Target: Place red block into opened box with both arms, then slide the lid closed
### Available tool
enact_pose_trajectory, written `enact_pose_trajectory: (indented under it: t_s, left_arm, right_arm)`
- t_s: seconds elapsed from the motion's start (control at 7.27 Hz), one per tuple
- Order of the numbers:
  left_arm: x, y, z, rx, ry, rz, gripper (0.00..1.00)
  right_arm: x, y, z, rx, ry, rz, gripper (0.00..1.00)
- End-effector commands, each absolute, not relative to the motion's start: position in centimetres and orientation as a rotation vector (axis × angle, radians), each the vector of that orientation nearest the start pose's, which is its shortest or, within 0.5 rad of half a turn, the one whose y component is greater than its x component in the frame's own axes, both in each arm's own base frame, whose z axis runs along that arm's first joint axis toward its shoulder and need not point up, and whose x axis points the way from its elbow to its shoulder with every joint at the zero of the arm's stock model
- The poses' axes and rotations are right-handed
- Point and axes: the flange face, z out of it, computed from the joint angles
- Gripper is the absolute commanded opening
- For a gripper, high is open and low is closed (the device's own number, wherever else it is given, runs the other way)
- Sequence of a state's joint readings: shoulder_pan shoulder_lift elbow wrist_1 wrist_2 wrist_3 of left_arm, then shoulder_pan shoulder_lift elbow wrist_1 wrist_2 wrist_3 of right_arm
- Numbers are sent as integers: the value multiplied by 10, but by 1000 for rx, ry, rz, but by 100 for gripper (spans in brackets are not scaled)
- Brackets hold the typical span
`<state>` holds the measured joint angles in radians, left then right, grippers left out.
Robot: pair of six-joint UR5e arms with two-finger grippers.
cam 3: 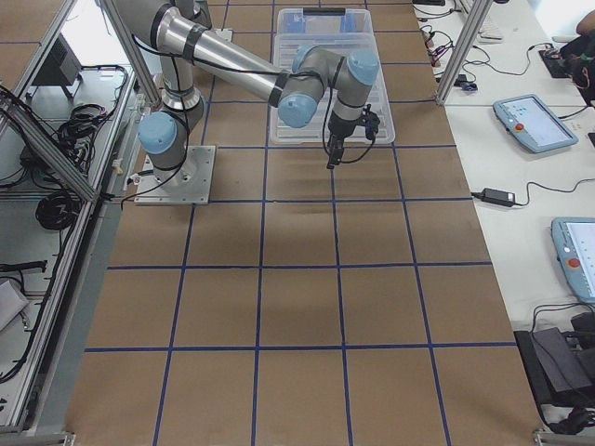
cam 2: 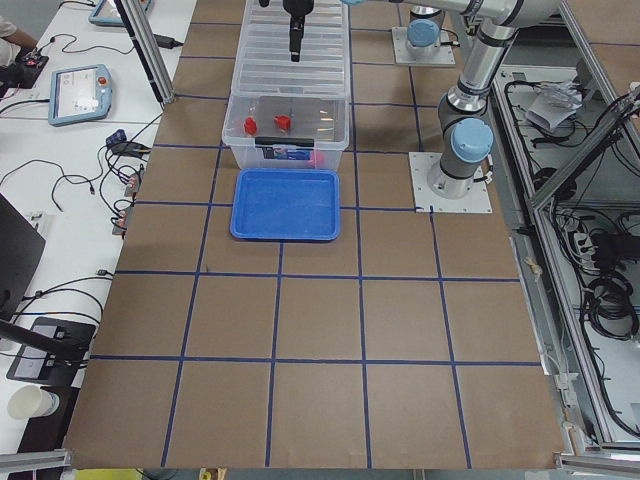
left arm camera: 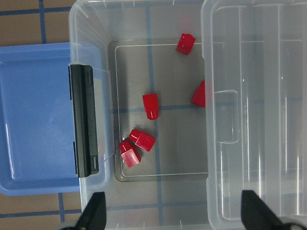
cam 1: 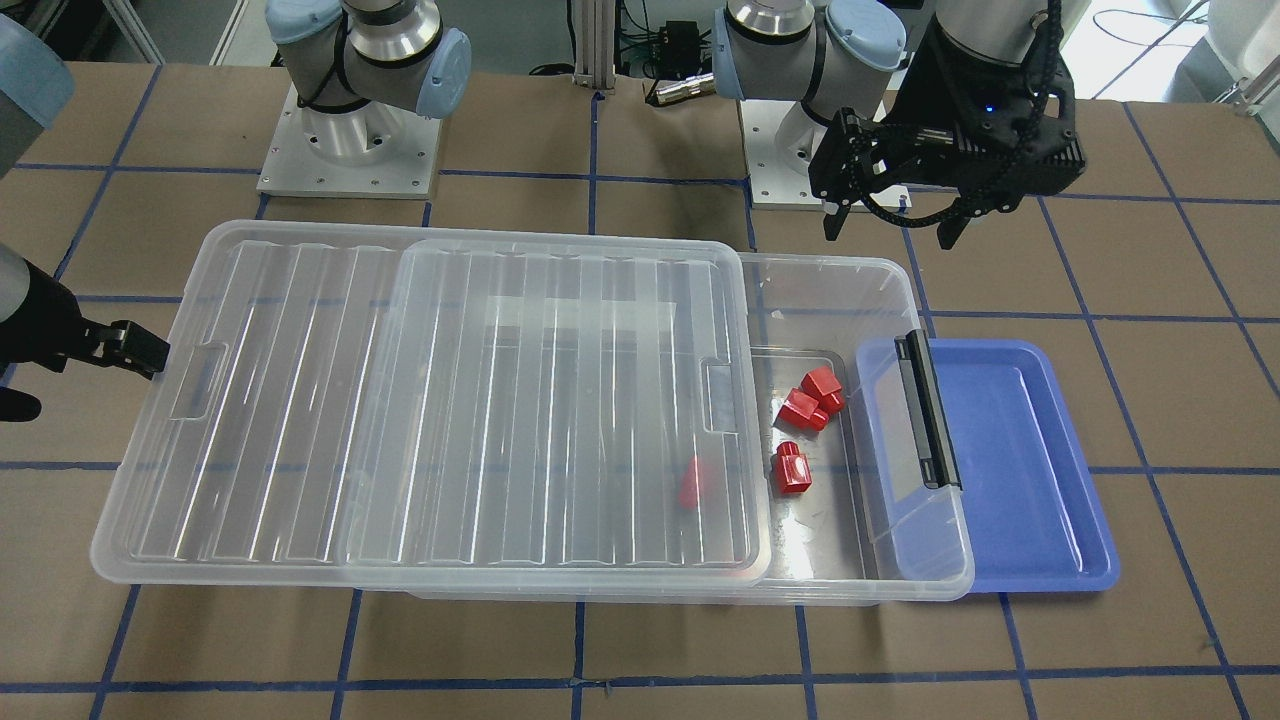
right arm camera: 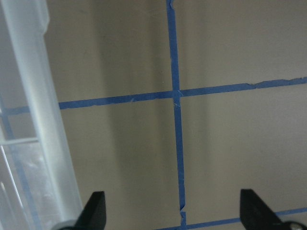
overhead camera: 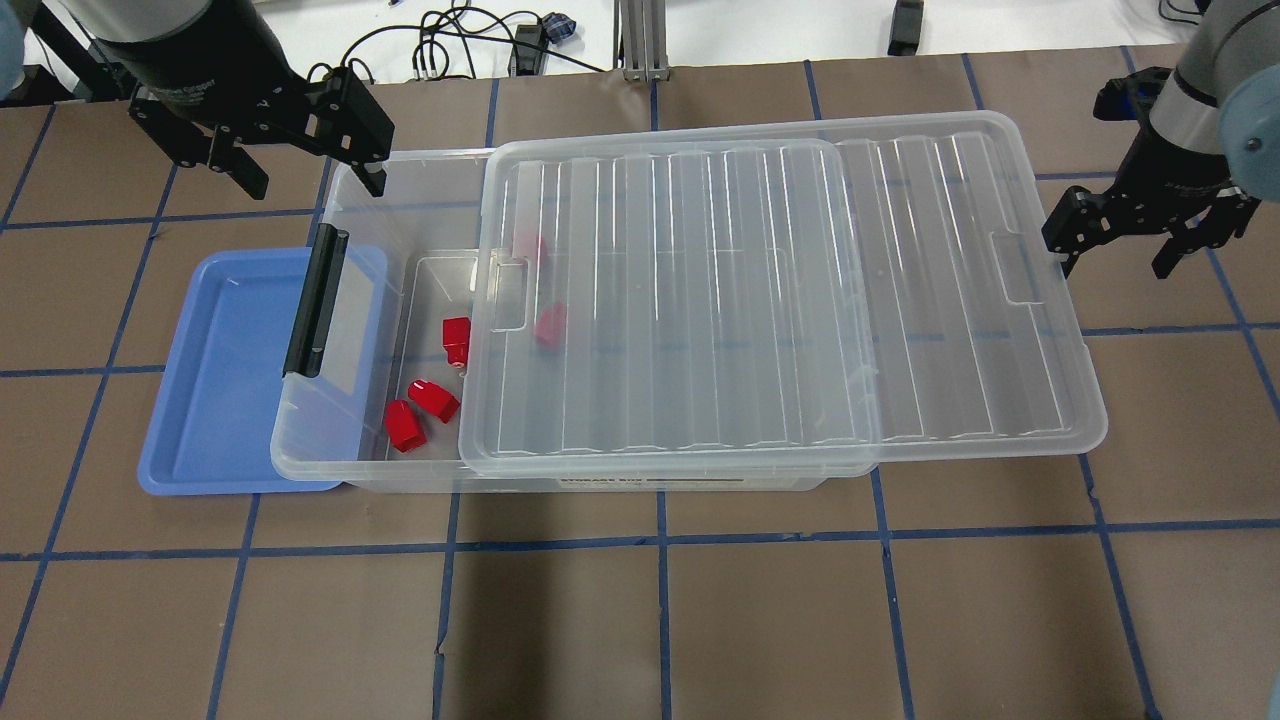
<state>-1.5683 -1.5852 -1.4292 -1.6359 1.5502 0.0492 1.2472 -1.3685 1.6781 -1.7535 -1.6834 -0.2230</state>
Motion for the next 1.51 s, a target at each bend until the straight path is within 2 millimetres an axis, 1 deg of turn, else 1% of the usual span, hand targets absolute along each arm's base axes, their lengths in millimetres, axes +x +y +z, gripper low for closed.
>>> enact_pose_trajectory:
  t_s: [0.0, 0.14, 0.28, 0.41, 0.55, 0.96, 1.38]
  left_arm:
    - [-134, -505, 539, 79, 3126, -86, 100]
    - [-134, -504, 541, 79, 3126, -93, 100]
    - [-134, -503, 542, 79, 3126, -95, 100]
    - [-135, -502, 542, 81, 3129, -96, 100]
    - [-135, -501, 541, 83, 3127, -93, 100]
    - [-136, -499, 542, 81, 3132, -96, 100]
    - [-135, -497, 542, 91, 3125, -98, 100]
  right_arm:
    - [-35, -558, 347, 242, 3197, 239, 100]
    - [-24, -559, 347, 226, 3178, 231, 100]
    - [-11, -560, 345, 285, 3161, 225, 100]
    - [8, -558, 341, 271, 3164, 235, 100]
    - [23, -557, 338, 302, 3165, 237, 100]
    - [63, -555, 337, 338, 3171, 219, 100]
    - [71, -555, 337, 331, 3130, 215, 100]
